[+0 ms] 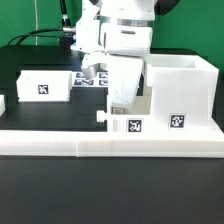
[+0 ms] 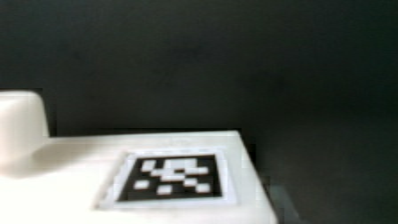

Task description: Assemble drawer

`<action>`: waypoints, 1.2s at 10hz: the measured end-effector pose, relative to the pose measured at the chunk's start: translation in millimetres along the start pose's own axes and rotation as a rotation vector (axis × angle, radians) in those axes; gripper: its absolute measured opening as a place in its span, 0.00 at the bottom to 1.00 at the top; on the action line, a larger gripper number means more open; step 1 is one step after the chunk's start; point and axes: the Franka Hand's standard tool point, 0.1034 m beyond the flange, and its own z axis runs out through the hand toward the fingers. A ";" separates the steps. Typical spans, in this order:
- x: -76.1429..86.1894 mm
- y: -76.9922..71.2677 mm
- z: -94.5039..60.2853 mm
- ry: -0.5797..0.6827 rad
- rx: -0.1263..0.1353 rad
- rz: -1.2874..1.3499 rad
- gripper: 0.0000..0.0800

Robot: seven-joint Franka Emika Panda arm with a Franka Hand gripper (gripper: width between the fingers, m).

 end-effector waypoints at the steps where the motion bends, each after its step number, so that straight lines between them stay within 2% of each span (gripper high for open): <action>1: -0.9 -1.2 0.6 -0.002 0.006 0.000 0.05; 3: -1.4 -1.5 0.7 -0.002 0.006 0.001 0.05; 4: -3.1 -2.2 0.6 -0.008 0.024 0.003 0.30; 5: -2.9 0.3 -2.2 -0.013 0.034 0.009 0.30; 6: -1.2 3.5 -7.1 -0.018 0.043 0.013 0.53; 7: 0.5 7.1 -10.3 -0.019 0.043 0.013 0.70; 8: 1.8 9.1 -15.4 -0.022 0.048 0.016 0.70; 9: 1.2 10.9 -25.1 -0.026 0.050 0.018 0.79; 11: -5.0 14.3 -45.2 -0.034 0.050 0.020 0.81; 12: -14.1 14.2 -52.5 -0.039 0.053 0.008 0.81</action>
Offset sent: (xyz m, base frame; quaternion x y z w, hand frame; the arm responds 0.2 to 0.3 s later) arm 0.0018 -0.0002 0.0048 0.0481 0.0032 0.0283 0.9984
